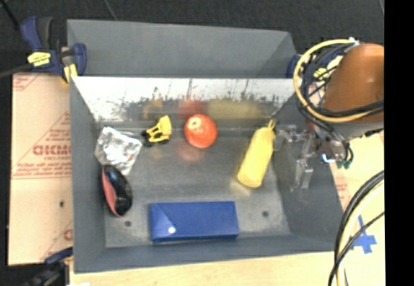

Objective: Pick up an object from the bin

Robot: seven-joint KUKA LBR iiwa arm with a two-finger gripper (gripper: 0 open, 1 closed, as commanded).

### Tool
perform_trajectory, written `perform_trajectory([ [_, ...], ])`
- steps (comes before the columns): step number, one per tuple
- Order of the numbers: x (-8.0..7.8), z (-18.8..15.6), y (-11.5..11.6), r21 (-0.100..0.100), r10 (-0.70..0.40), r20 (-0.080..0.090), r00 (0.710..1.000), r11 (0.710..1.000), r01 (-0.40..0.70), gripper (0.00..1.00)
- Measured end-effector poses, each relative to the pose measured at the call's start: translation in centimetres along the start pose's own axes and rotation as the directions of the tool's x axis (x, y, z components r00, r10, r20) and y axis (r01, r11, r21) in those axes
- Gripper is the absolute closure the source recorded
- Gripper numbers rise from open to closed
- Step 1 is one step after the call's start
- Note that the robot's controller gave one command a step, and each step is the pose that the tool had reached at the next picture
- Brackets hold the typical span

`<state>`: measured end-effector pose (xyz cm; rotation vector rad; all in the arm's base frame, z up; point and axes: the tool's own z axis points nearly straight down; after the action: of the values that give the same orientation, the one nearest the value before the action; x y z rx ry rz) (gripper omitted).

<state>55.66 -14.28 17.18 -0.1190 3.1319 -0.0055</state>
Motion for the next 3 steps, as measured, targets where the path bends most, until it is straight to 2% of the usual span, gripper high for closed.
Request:
perform_trajectory([
  [1, -3.5, 1.5, 1.6, -0.002, -0.275, -0.003, 0.961, 0.961, 0.275, 0.0],
  [2, -6.4, 2.4, 0.2, 0.002, -0.409, 0.004, 0.913, 0.913, 0.409, 0.0],
  [3, -7.3, 7.3, -0.1, 0.004, -0.573, 0.004, 0.82, 0.82, 0.573, 0.0],
])
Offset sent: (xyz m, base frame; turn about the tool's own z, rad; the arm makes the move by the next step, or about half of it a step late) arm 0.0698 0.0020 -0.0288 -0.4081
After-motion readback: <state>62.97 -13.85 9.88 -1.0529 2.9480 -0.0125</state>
